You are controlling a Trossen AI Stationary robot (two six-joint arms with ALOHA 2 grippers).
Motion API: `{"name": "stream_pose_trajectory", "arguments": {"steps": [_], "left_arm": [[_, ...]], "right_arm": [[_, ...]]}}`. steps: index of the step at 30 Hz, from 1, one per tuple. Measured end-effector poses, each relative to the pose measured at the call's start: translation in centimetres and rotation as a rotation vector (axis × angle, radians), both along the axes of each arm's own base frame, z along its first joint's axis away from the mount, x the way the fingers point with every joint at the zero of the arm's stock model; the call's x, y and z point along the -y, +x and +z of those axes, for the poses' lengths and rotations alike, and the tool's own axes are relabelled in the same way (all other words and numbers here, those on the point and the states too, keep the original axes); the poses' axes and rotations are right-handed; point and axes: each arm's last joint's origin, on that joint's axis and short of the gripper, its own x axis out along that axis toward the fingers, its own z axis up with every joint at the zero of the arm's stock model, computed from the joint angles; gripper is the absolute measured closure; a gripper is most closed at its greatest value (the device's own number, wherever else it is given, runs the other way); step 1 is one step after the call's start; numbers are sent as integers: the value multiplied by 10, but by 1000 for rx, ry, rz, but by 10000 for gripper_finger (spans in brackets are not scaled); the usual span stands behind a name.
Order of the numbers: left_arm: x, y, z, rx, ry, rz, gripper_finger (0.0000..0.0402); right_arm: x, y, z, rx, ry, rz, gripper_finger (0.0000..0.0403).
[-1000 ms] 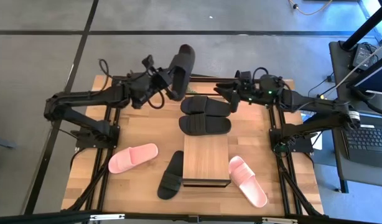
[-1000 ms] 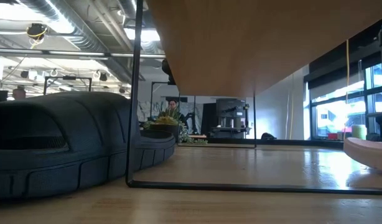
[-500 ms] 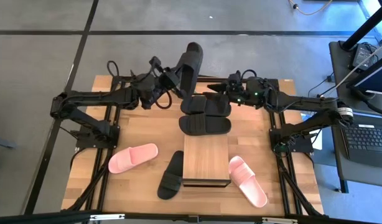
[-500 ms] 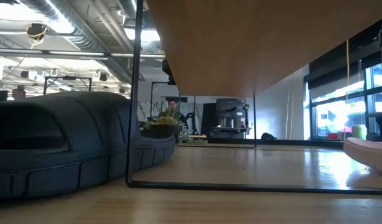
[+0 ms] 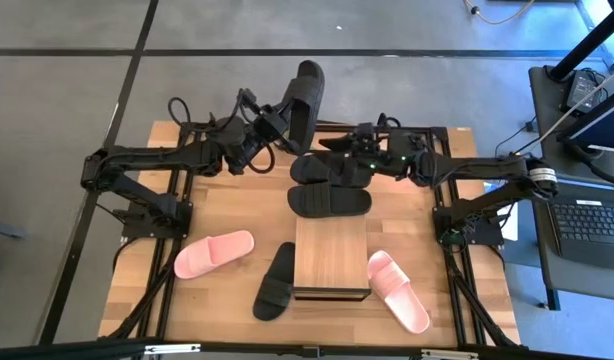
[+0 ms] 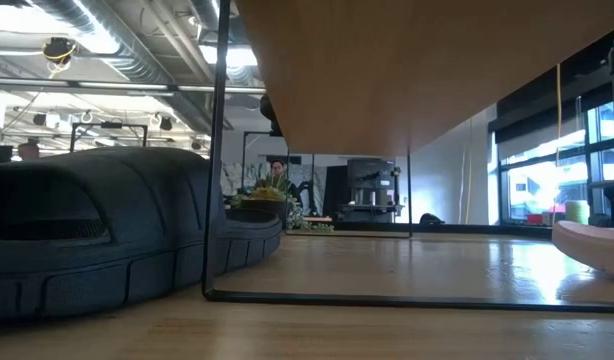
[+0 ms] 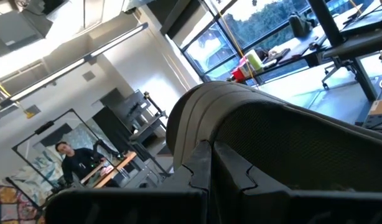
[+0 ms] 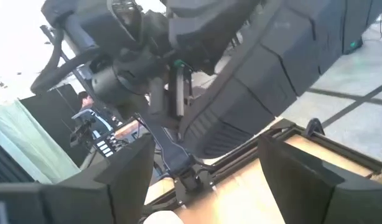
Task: Pick and place slides into the shelf
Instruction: Put the black slipper on the shelf
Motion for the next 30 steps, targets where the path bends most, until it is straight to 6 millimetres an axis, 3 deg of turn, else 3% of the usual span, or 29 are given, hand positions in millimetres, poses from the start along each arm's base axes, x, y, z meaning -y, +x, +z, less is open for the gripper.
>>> {"name": "stream_pose_trajectory", "arguments": {"steps": [9,30], "left_arm": [[0,0,1,13,2,-1,401],[0,3,-2,-44,33,-15,401]], "right_arm": [[2,13,-9,33,50,4,124],[3,16,-1,114,116,-8,124]]}}
